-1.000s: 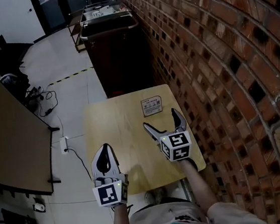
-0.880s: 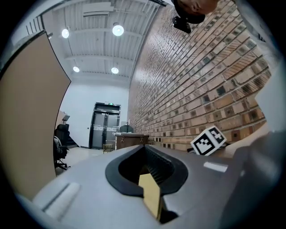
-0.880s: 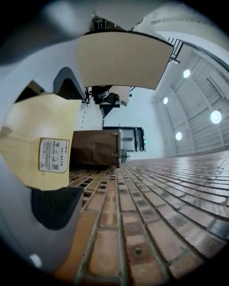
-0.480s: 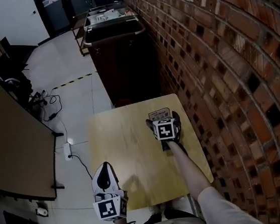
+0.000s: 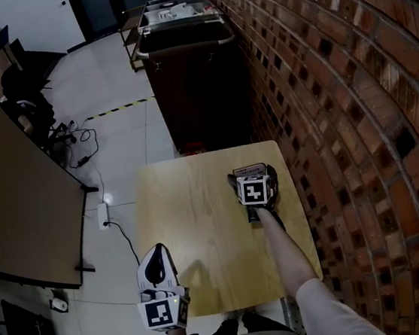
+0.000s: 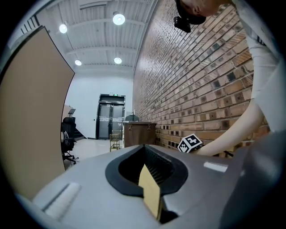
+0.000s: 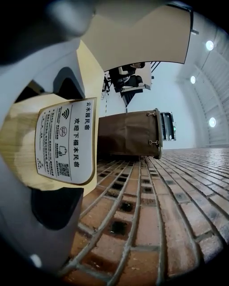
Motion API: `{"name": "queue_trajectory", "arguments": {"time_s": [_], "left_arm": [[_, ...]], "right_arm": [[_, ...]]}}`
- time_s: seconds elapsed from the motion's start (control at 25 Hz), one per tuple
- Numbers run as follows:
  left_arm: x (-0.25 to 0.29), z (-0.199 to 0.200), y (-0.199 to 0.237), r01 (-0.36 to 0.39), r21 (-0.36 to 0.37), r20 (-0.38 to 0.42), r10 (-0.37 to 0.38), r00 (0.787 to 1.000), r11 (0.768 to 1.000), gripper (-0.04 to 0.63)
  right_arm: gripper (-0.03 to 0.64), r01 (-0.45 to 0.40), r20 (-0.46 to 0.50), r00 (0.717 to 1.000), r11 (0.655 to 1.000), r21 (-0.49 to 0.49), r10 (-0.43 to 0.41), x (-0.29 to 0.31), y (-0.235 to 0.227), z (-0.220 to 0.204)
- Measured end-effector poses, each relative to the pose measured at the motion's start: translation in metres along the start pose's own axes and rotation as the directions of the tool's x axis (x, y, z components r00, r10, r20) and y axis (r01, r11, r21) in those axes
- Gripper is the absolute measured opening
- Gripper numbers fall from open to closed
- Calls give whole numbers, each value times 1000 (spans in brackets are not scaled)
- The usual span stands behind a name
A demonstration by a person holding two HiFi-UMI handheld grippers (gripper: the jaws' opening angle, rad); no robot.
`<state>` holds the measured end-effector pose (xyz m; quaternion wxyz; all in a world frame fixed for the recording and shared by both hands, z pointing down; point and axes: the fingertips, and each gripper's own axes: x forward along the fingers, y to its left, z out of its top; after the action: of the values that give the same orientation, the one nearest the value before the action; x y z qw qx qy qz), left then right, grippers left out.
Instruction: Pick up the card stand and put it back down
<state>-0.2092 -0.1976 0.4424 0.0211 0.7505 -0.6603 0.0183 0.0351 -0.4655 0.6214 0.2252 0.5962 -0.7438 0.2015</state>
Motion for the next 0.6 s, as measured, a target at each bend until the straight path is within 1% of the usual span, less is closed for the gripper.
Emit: {"name": "queue_trajectory", "arguments": {"time_s": [0.16, 0.32, 0.6], "left_arm": [[2, -4, 2, -11, -4, -11, 11, 1000, 1000, 0], [3, -7, 6, -19, -1, -20, 19, 1000, 1000, 0], [6, -8, 7, -30, -3, -17, 30, 999, 1000, 0]], "right_arm": [[577, -17, 7, 1000, 1000, 12, 17, 4, 1, 0], [575, -21, 20, 1000, 1000, 1, 21, 6, 0, 1], [572, -22, 68, 997, 1000, -15, 23, 4, -2, 2]]}}
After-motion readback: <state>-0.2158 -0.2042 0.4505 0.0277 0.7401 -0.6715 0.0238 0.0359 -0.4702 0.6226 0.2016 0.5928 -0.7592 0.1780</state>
